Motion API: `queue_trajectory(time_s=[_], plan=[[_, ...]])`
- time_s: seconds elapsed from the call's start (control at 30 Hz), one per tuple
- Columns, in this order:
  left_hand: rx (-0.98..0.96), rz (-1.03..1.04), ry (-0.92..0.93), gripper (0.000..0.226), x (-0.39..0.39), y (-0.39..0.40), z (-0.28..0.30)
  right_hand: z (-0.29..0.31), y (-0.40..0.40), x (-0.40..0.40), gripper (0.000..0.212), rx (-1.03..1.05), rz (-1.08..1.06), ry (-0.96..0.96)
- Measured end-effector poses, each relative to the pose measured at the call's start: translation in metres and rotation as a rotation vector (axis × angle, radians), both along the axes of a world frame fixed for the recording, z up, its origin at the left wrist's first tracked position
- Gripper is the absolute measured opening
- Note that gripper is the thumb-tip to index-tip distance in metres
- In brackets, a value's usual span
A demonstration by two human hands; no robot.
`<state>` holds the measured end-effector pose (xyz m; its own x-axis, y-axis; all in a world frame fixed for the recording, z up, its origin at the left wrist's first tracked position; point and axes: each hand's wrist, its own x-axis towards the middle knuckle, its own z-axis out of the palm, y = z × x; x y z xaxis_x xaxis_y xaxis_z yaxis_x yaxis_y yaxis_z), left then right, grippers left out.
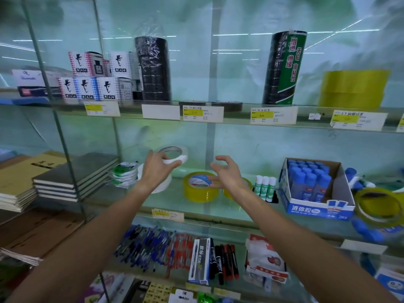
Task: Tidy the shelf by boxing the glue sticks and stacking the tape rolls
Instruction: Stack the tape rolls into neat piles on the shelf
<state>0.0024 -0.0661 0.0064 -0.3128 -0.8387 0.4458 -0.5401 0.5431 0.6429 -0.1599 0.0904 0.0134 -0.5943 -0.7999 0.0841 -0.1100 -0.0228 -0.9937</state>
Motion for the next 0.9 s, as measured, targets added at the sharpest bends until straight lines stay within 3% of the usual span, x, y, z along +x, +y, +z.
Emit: queue_trajectory(time_s=[0.33, 0.73, 0.83, 0.9], plan=[[-0.050, 0.109, -0.085, 0.050, 0.012, -0.023, -0.016, -0.013, 0.022, -0.018, 0.022, 0.033, -0.019, 0.112], [0.038, 0.157, -0.140, 0.039, 0.018, -0.027, -0.032, -0.014, 0.040, -0.023, 0.019, 0.059, -0.030, 0.138], [-0.054, 0.232, -0.242, 0.053, 0.016, -0.029, -0.037, -0.010, 0.047, -0.026, 0.017, 0.062, -0.038, 0.161], [-0.181, 0.258, -0.240, 0.047, 0.008, -0.020, -0.038, -0.008, 0.052, -0.029, 0.014, 0.055, -0.057, 0.204]])
